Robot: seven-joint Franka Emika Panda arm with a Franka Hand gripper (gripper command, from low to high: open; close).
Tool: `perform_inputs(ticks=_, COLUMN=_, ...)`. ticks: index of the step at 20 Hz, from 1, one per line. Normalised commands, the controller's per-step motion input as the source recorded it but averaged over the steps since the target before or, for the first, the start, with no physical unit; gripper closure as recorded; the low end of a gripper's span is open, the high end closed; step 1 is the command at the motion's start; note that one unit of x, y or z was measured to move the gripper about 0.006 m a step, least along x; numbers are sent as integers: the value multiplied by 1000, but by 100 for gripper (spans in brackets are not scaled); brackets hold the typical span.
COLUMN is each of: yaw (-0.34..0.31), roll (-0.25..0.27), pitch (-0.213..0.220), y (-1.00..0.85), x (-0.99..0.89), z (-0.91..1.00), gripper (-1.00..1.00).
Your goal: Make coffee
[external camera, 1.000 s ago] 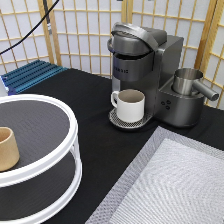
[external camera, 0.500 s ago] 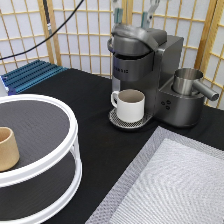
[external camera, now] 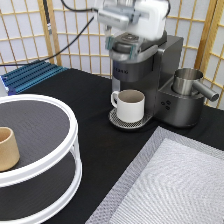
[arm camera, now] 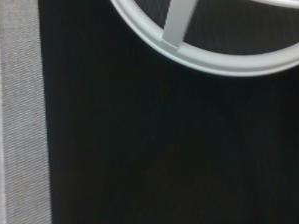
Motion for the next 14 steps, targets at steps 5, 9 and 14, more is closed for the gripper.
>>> perform_inputs(ticks=5, yaw=119, roll=19, pitch=26, y=74, x=-84, z=650, gripper=-100)
perform_inputs(ticks=9, yaw=67, roll=114, pitch=-49, y=-637, x=96, z=1000, gripper=-100)
perform_inputs(ticks=14, yaw=56, roll=186, pitch=-21, y=-770, x=197, z=1000, gripper=-100)
